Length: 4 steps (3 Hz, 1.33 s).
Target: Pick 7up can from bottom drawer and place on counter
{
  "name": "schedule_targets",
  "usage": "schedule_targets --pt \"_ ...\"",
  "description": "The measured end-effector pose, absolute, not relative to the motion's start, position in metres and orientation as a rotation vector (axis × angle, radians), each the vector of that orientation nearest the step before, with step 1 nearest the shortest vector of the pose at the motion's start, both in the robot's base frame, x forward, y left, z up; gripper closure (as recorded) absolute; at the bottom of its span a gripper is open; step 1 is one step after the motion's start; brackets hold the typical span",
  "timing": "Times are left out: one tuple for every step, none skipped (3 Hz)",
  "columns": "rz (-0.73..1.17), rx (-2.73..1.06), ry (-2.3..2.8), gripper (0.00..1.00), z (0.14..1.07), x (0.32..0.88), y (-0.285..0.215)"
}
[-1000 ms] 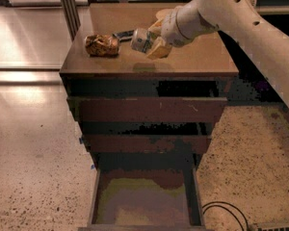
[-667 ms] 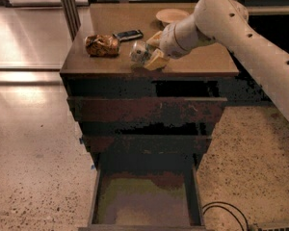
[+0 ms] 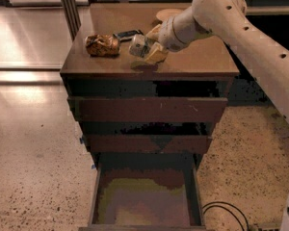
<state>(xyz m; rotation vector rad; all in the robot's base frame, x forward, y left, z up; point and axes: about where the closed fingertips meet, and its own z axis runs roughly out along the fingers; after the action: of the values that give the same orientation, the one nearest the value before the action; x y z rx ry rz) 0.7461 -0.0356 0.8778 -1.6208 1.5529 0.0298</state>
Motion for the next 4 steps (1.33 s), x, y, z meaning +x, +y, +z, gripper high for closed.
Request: schedule_targets --pt "0.027 -1.610 1.558 1.00 0.881 0.768 -0.034" --pt "0.045 -1.606 1.579 1.00 0.874 0.781 -0.034" --pt "0.127 -1.586 1.635 1.00 0.843 0.777 -0.037" --pt "0.129 -1.586 1.636 1.00 0.842 0.777 -0.037"
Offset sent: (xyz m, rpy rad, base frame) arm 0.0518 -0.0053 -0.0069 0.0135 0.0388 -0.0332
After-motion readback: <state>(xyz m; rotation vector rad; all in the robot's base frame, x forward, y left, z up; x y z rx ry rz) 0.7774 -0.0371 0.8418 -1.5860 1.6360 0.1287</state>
